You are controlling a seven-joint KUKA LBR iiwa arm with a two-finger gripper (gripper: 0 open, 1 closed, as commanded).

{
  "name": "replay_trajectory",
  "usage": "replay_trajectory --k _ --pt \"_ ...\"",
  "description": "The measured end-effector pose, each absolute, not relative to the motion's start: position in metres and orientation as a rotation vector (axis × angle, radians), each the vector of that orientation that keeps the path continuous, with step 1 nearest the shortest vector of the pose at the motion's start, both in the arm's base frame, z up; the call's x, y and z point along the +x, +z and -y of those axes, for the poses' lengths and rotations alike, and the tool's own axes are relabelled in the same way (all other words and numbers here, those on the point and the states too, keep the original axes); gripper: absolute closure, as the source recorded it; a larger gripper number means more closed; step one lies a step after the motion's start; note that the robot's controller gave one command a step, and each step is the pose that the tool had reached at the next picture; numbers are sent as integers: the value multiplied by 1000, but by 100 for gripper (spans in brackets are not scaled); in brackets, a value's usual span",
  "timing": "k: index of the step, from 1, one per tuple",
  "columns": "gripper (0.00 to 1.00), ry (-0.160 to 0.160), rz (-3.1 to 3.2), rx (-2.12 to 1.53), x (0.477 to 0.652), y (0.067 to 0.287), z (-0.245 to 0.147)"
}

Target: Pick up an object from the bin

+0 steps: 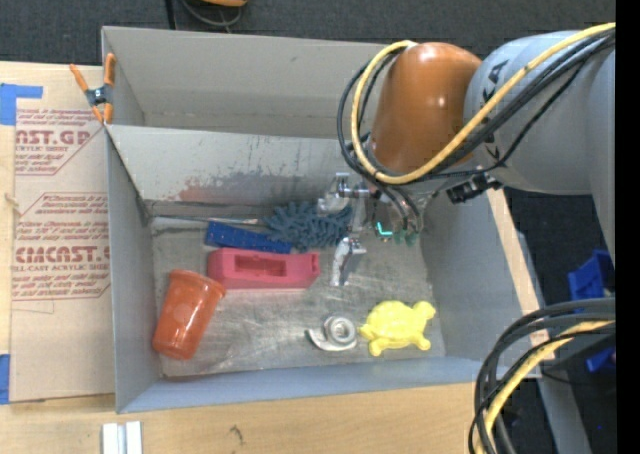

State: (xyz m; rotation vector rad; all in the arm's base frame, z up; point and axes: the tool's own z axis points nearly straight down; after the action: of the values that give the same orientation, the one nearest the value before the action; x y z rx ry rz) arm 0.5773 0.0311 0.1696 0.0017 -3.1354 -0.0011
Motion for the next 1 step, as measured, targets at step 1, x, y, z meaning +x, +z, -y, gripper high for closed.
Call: replay_trajectory --k 1 --pt "0 -2 3143 1 579 174 -31"
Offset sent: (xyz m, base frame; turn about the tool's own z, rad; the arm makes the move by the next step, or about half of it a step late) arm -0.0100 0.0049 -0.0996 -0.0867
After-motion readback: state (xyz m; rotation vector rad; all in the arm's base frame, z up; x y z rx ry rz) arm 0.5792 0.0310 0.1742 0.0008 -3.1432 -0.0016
